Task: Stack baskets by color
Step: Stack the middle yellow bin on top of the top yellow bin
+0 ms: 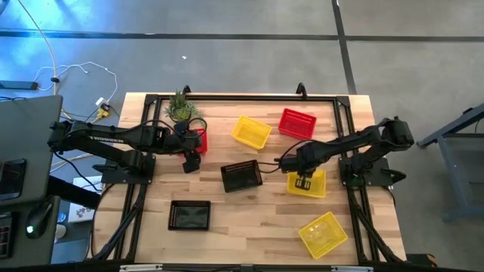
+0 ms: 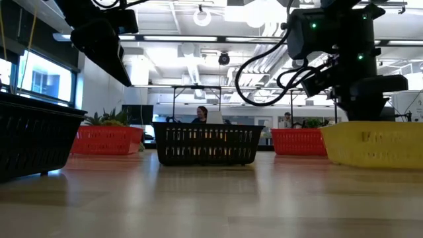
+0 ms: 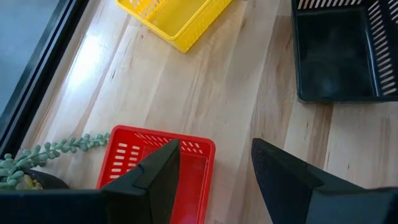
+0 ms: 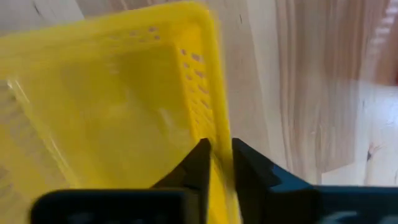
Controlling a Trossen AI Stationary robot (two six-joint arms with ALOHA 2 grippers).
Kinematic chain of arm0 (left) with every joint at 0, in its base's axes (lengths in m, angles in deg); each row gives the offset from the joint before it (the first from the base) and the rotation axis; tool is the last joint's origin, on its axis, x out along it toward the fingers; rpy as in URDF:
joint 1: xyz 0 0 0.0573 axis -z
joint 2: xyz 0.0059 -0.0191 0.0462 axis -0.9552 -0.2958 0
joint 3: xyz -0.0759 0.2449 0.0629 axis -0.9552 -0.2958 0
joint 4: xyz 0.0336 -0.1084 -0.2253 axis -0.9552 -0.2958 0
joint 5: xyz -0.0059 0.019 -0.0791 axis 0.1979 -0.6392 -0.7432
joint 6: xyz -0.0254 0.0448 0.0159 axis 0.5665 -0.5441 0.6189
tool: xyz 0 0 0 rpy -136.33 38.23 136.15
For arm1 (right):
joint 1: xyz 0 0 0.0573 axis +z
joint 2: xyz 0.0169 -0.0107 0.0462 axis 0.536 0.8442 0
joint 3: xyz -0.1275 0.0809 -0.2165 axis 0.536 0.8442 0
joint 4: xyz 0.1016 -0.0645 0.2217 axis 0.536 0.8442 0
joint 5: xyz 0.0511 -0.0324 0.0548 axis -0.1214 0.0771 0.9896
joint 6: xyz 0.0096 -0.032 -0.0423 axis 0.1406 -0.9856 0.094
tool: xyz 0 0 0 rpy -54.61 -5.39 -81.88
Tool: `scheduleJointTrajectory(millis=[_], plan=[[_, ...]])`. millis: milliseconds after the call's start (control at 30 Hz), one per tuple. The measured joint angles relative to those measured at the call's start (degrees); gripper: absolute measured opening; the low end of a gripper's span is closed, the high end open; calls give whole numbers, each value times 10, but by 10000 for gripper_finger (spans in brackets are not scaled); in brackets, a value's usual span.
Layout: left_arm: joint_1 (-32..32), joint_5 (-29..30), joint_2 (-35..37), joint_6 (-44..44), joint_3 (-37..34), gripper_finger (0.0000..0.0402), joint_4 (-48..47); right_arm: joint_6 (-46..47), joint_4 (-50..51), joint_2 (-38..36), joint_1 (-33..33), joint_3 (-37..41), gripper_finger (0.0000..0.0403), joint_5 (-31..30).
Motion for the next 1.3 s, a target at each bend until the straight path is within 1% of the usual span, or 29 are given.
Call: scheduleJointTrajectory(millis=[67, 167, 333, 467, 533, 667, 900, 1100, 1300], plan=[[0, 0, 0, 0, 0, 186, 0, -2, 0, 0, 0, 0, 9, 1], [0, 0, 0, 0, 0, 186, 0, 5, 0, -2, 0, 0, 11, 0], [0, 0, 0, 0, 0, 186, 0, 13, 0, -19, -5, -2, 3, 3], [0, 0, 0, 0, 0, 186, 0, 16, 6, -32, -20, -24, 2, -2], [0, 0, 0, 0, 0, 186, 0, 10, 10, -31, -28, -41, 2, -3], [0, 0, 0, 0, 0, 186, 0, -14, 23, -31, -43, -75, 1, -27], [0, -2, 0, 0, 0, 186, 0, -60, 35, -31, -70, -156, 1, -55], [0, -2, 0, 0, 0, 186, 0, -145, 38, -31, -102, -228, 0, -82], [0, -2, 0, 0, 0, 186, 0, -209, 22, -31, -147, -297, 0, -107]])
